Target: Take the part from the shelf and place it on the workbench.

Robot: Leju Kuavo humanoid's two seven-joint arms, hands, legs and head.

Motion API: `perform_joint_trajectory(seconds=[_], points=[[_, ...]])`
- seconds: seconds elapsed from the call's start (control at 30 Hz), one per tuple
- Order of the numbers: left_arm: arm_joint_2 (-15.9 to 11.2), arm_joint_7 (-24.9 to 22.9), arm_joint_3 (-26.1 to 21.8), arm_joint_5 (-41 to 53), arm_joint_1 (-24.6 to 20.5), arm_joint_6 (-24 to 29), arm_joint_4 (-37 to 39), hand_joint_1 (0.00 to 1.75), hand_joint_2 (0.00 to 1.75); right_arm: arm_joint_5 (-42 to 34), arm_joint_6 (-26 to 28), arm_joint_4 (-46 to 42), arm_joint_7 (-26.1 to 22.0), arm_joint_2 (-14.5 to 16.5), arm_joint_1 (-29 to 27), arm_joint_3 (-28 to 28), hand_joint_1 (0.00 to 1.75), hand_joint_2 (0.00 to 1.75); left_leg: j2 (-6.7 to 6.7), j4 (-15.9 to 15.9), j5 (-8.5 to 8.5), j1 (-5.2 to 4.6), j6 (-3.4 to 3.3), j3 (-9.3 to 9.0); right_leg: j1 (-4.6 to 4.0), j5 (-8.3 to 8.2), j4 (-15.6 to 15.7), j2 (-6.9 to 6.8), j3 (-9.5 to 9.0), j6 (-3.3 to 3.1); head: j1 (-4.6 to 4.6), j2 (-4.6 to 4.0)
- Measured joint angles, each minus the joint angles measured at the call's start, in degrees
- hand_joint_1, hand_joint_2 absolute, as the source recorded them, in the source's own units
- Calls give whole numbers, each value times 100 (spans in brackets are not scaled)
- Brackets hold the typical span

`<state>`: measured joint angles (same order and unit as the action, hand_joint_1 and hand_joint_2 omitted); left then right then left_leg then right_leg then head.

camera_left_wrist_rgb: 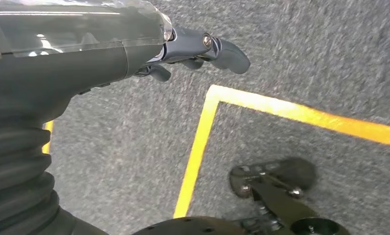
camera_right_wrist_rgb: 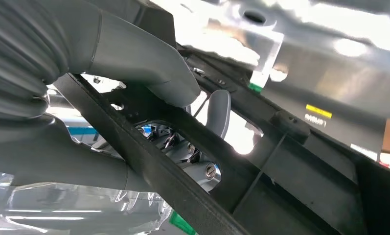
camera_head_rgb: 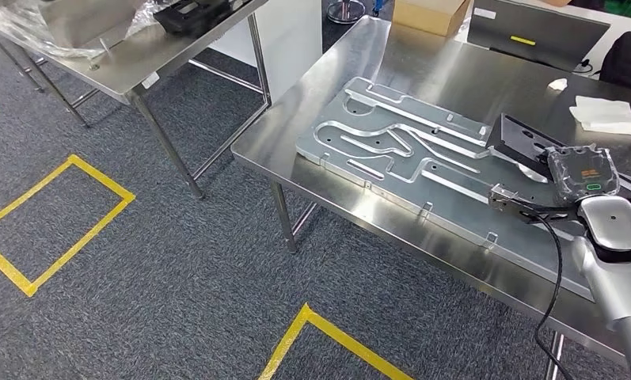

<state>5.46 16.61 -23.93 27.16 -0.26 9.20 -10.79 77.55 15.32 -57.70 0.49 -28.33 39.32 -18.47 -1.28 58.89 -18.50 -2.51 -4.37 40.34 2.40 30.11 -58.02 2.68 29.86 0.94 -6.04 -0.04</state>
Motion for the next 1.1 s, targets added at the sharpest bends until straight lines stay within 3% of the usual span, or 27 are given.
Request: perform_joint_trajectory(seconds=[0.03, 0.1, 0.17, 0.23, 0.3, 0.33, 0.37, 0.43, 0.47, 0.5, 0.6, 0.67, 0.77, 0.8, 0.87, 1.0, 1.03, 1.1], points=[[-8, -8, -12, -2, 16, 2, 1, 0, 175, 5, 8, 23, -2, 27, -34, -7, 175, 175, -23, -64, 6, -18, -39, -40, 13, 21, 31, 25, -31, 32, 0, 0], [-3, -13, -22, -5, 4, 5, 0, 0, 175, 12, 19, 42, -3, 43, -38, -19, 175, 175, -1, -196, -20, -2, -31, -139, 33, 63, 100, 27, -91, 69, -1, 0], [15, 4, -24, -4, -31, 8, -1, 0, 175, 11, 44, 38, 5, 27, 11, -19, 175, 175, 35, -462, -25, 36, -15, -325, -10, 194, -30, -75, -51, 35, 1, 0], [36, 37, -28, -5, -53, 16, -1, 0, 175, 7, 77, 44, 11, 19, 37, -18, 175, 175, 53, -610, -49, 63, 20, -470, -68, 453, -642, -162, 270, -23, 8, 0], [55, 87, -50, -46, -54, 20, -1, 0, 175, 3, 94, 59, 10, 18, -5, -20, 175, 175, 54, -606, -109, 83, 61, -537, -86, 560, -1271, -167, 691, -7, 13, 0], [64, 122, -77, -90, -50, 16, -1, 0, 175, -5, 98, 68, 9, 17, -38, -21, 175, 175, 54, -574, -148, 96, 85, -553, -76, 452, -1336, -171, 805, 36, 12, 0], [74, 159, -116, -141, -41, 8, -1, 0, 175, -18, 105, 75, 8, 15, -64, -21, 175, 175, 54, -519, -196, 114, 118, -557, -49, 237, -1196, -182, 827, 98, 12, 0], [77, 242, -207, -238, -21, -10, -1, 0, 175, -52, 134, 85, -1, -5, -93, -21, 175, 175, 54, -331, -324, 140, 212, -520, 24, -215, -590, -235, 677, 254, 13, 0], [74, 290, -253, -278, -10, -27, -1, 0, 175, -75, 162, 88, -10, -29, -111, -19, 175, 175, 51, -196, -395, 140, 258, -483, 43, -325, -360, -245, 601, 266, 9, 0], [70, 349, -296, -320, -3, -49, -1, 0, 175, -102, 192, 91, -28, -58, -145, -17, 175, 175, 51, -93, -453, 135, 292, -449, 46, -342, -254, -252, 562, 234, 4, 0], [70, 555, -427, -445, 1, -125, -1, 0, 175, -232, 268, 59, -73, -182, -286, 15, 175, 175, 52, 53, -545, 138, 340, -397, 8, -268, -304, -237, 556, 31, -6, 0], [80, 745, -516, -529, -3, -226, -1, 0, 175, -325, 309, -16, -78, -299, -375, 75, 175, 175, 73, 275, -703, 164, 393, -324, 2, -260, -316, -237, 537, -30, -8, 0], [92, 1169, -643, -632, -18, -326, -1, 0, 175, -437, 350, -158, -113, -470, -529, 213, 175, 175, 102, 1287, -1203, 208, 447, 102, -28, -250, -316, -234, 511, -66, -8, 0], [95, 1268, -676, -657, -23, -339, -1, 0, 175, -461, 355, -186, -130, -508, -567, 248, 175, 175, 104, 1602, -1322, 215, 445, 247, -40, -248, -317, -232, 510, -69, -8, 0], [101, 1339, -710, -681, -28, -361, -1, 0, 175, -481, 356, -209, -153, -545, -599, 279, 175, 175, 105, 1885, -1405, 216, 435, 385, -55, -246, -317, -228, 509, -73, -8, 0], [104, 1355, -741, -688, -28, -411, -1, 0, 175, -490, 355, -215, -175, -561, -609, 292, 175, 175, 104, 1867, -1344, 211, 410, 384, -70, -244, -316, -216, 503, -77, -7, 0], [105, 1365, -767, -699, -32, -468, -1, 0, 175, -501, 354, -226, -191, -581, -610, 304, 175, 175, 97, 1502, -1139, 180, 324, 215, -93, -242, -314, -200, 495, -80, -8, 0], [103, 1362, -841, -721, -49, -609, -1, 0, 175, -577, 363, -238, -253, -657, -608, 328, 87, 87, 96, 601, -770, 83, 98, -214, -108, -257, -269, -173, 473, -55, -6, 0]])
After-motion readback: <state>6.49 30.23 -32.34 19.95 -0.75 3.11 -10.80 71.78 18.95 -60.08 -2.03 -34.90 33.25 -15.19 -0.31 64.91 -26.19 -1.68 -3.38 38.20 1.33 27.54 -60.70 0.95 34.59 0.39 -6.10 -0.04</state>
